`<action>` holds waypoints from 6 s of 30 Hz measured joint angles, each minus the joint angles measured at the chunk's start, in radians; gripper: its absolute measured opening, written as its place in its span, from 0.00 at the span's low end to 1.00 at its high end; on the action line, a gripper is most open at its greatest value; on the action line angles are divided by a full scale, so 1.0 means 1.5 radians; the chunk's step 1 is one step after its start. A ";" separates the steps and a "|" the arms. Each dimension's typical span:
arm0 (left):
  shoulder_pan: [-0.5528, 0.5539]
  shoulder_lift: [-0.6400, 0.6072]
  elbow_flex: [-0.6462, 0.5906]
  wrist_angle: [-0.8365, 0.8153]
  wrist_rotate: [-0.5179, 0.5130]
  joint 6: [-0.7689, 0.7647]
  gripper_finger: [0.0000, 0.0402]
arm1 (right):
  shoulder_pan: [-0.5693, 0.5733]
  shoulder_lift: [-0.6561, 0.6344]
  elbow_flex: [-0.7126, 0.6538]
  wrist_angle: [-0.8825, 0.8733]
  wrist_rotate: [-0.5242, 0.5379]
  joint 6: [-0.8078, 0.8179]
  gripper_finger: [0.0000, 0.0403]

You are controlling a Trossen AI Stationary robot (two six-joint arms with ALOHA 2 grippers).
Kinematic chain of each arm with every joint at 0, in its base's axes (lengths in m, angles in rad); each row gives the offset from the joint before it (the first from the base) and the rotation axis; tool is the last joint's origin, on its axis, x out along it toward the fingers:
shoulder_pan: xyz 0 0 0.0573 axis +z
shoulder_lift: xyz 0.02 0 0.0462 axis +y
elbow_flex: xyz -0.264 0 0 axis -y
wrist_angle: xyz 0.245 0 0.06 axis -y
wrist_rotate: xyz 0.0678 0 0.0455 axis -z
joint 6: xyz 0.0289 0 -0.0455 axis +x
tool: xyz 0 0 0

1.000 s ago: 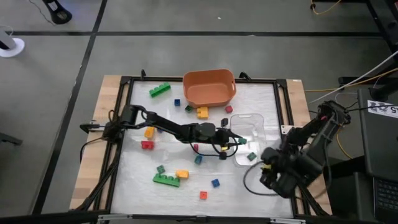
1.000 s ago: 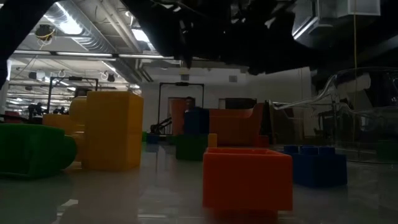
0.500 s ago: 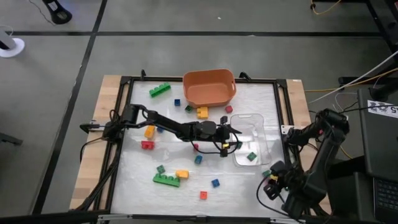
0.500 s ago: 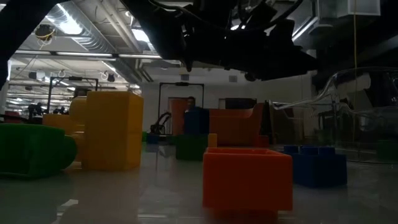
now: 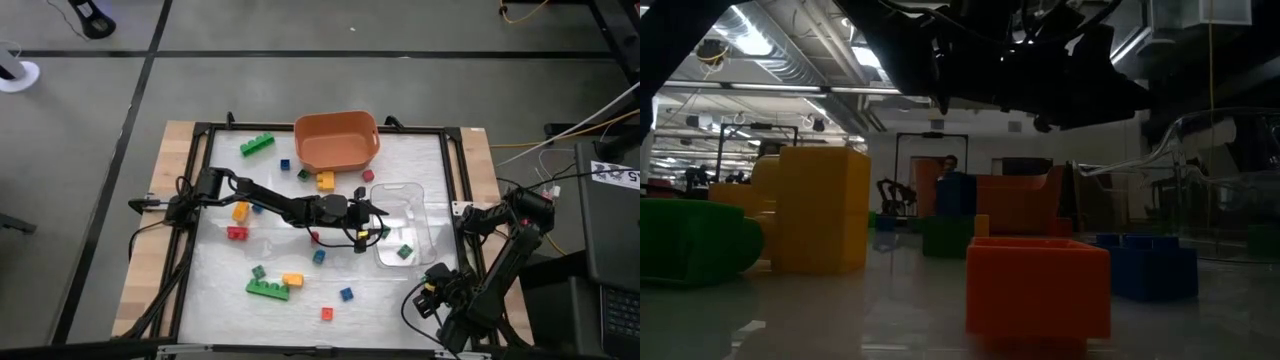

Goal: Sort blocks by size
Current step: Put the small green block into the transparent bin, then put the small blue game piece into the transparent bin

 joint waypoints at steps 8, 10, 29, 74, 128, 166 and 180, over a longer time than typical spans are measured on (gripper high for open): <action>0.000 0.000 0.000 0.000 0.000 -0.003 0.49 | 0.000 0.020 -0.033 0.038 0.000 0.000 0.59; -0.002 0.000 0.000 -0.001 0.000 -0.003 0.49 | 0.000 0.020 -0.053 0.061 0.001 0.000 0.59; -0.013 -0.001 0.000 0.005 0.000 0.007 0.49 | 0.000 0.018 -0.155 0.197 0.019 -0.001 0.37; -0.143 -0.135 0.001 -0.429 0.003 0.084 0.49 | -0.099 0.017 0.117 -0.183 0.402 -0.313 0.37; -0.175 -0.236 -0.040 -0.805 -0.177 -0.605 0.49 | -0.336 0.017 0.117 -0.149 0.268 -0.712 0.62; -0.191 -0.168 -0.047 -0.747 -0.168 -0.656 0.49 | -0.336 0.017 0.117 -0.136 0.268 -0.713 0.62; -0.189 -0.155 -0.047 -0.748 -0.161 -0.628 0.24 | -0.335 0.017 0.117 -0.138 0.262 -0.723 0.62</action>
